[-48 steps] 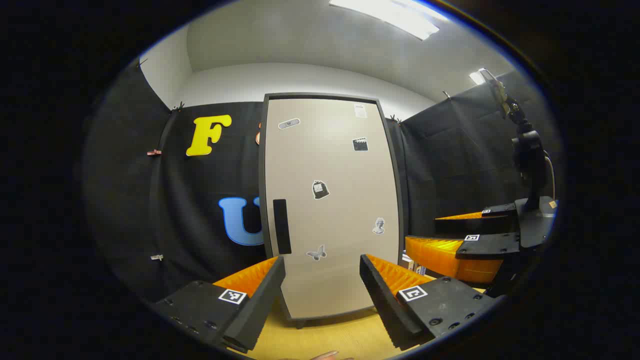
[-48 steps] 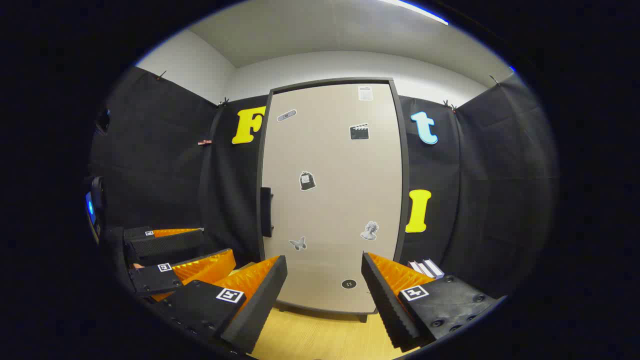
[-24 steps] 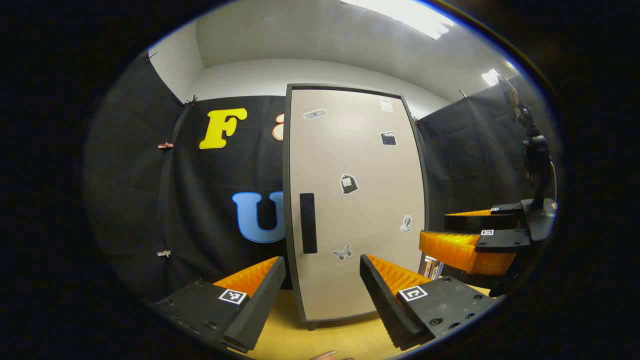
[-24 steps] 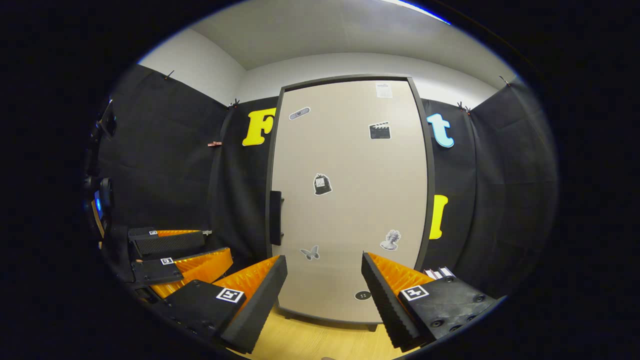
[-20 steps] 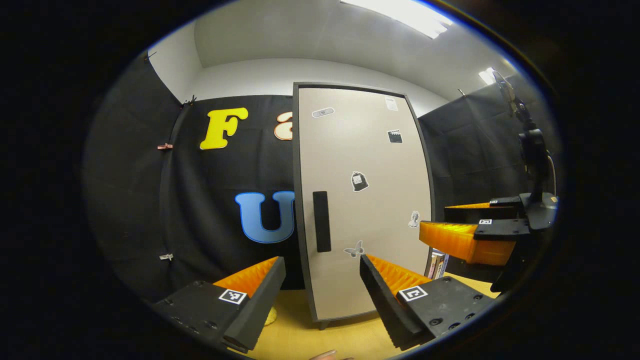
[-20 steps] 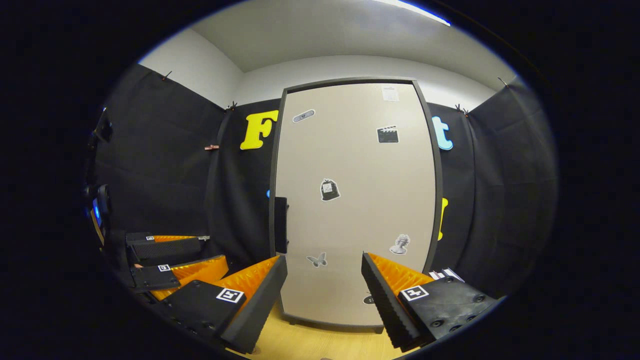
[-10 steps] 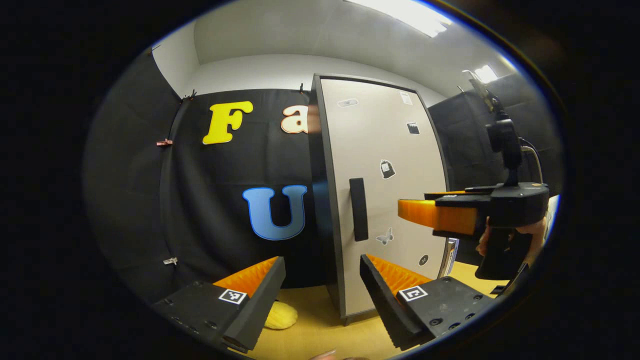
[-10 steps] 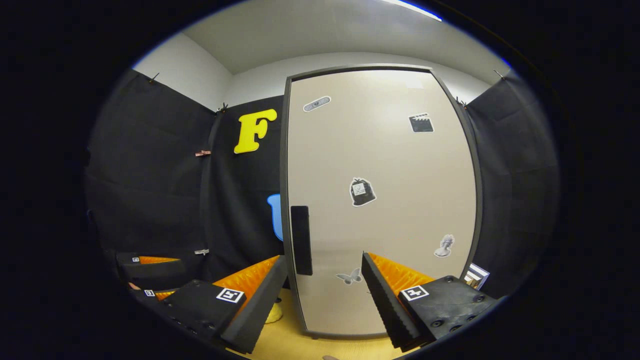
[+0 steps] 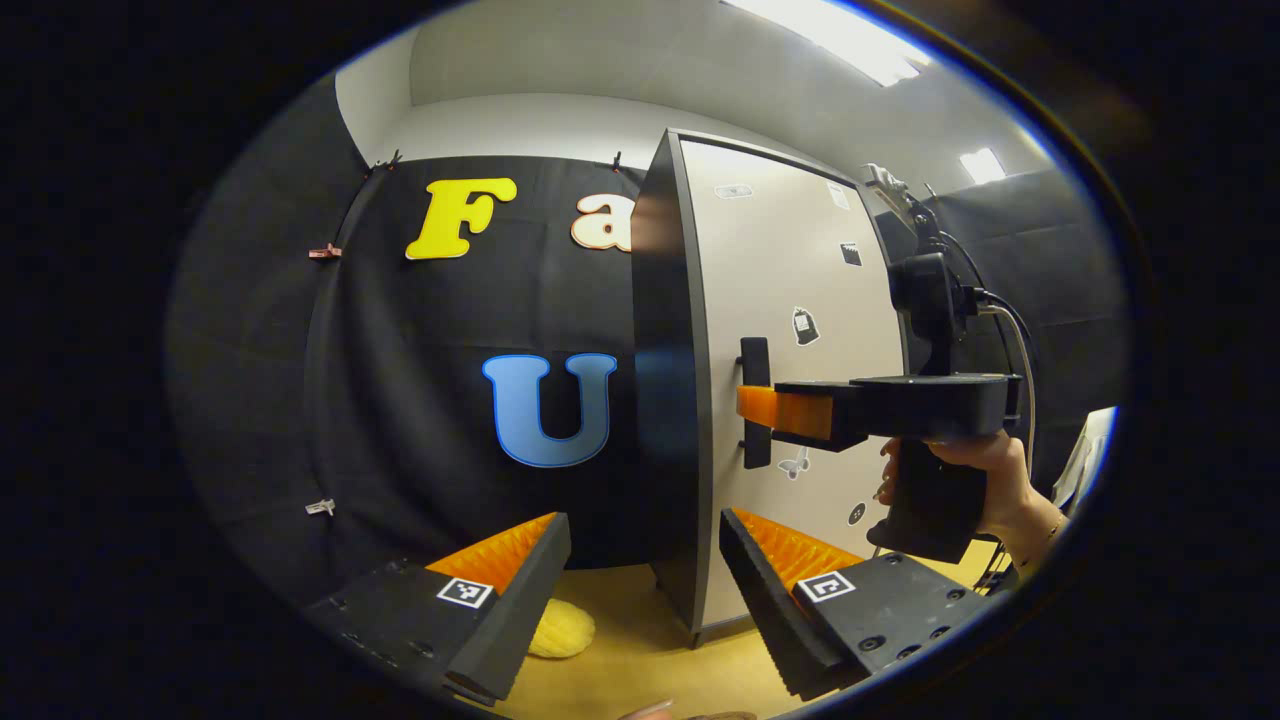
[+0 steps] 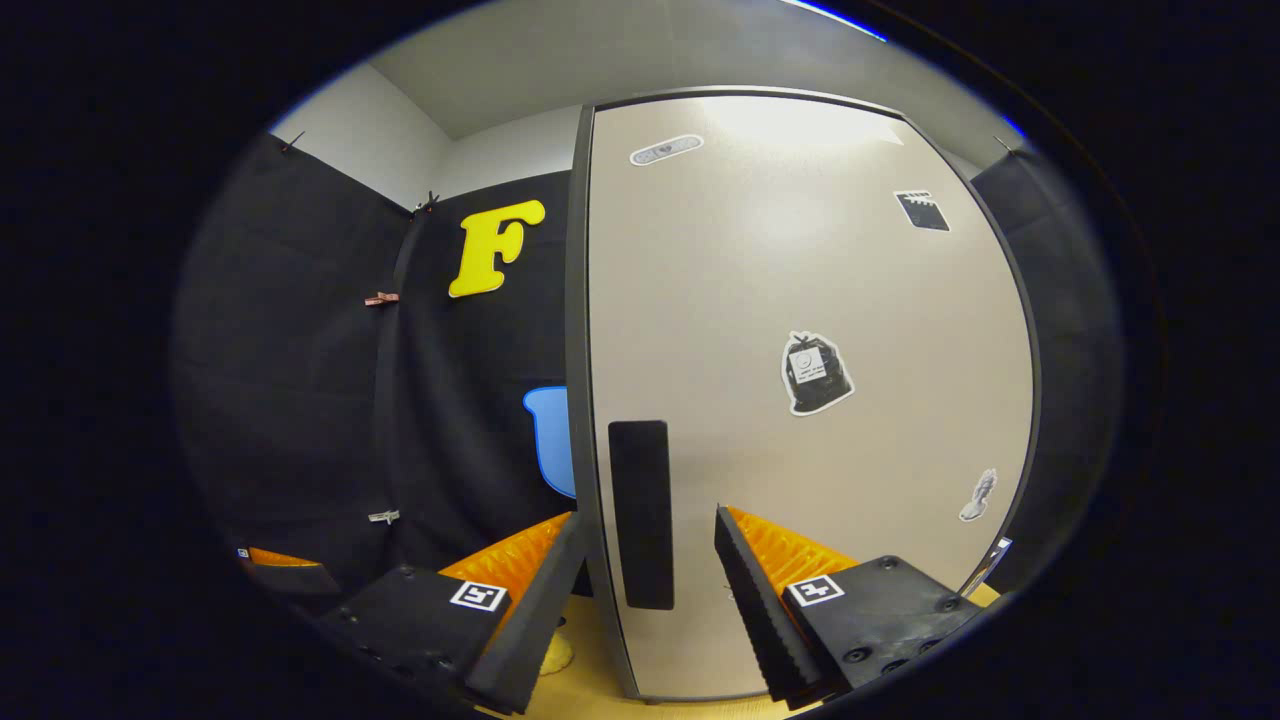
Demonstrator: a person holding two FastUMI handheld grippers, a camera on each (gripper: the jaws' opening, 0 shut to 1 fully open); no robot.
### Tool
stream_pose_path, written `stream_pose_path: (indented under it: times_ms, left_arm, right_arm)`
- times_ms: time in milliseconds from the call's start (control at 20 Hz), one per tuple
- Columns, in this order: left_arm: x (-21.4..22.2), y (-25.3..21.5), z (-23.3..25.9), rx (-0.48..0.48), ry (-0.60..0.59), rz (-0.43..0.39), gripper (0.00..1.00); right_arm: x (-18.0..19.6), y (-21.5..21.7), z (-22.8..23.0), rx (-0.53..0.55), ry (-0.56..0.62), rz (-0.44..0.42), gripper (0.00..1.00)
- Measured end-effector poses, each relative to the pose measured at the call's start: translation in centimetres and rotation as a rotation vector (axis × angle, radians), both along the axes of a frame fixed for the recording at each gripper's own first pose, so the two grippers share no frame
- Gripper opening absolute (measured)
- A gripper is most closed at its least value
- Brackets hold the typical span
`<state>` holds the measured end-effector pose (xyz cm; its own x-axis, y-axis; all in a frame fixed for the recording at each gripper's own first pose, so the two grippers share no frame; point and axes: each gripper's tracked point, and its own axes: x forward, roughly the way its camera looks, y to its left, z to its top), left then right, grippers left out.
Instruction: Open the cabinet door with the right hand, grasp the bottle in the cabinet with the left hand and place it on the coaster, then close the cabinet door with the right hand.
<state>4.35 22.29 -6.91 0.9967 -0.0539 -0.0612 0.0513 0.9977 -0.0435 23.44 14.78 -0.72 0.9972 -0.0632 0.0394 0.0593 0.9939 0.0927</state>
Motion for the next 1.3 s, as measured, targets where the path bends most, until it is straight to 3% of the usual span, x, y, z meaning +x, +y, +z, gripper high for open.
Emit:
stream_pose_path:
  times_ms: [250, 400, 500, 650, 800, 900, 1300]
  left_arm:
    - [0.6, 1.2, -1.4, -0.042, 0.023, -0.002, 0.95]
    - [0.9, 1.2, -2.0, -0.042, 0.033, -0.015, 0.95]
    - [0.8, 1.4, -2.1, -0.039, 0.029, -0.014, 0.95]
    - [0.5, 1.4, -2.1, -0.035, 0.023, -0.018, 0.96]
    - [0.1, 1.3, -1.7, -0.022, 0.016, -0.019, 0.96]
    - [-0.3, 1.4, -1.4, -0.030, 0.007, -0.017, 0.95]
    - [-1.1, 1.4, 1.1, 0.006, -0.022, 0.014, 0.95]
  right_arm:
    - [1.8, -0.6, -1.1, 0.015, 0.036, -0.054, 0.56]
    - [2.0, -0.2, -1.5, 0.029, 0.047, -0.039, 0.58]
    - [2.2, -0.4, -1.4, 0.003, 0.040, -0.087, 0.38]
    - [2.2, -0.2, -1.6, -0.043, 0.031, -0.110, 0.31]
    - [2.2, -0.3, -1.7, -0.067, 0.049, -0.112, 0.17]
    - [1.9, -0.2, -1.7, -0.061, 0.063, -0.086, 0.23]
    - [-4.2, 1.2, -0.3, -0.029, 0.054, 0.048, 0.22]
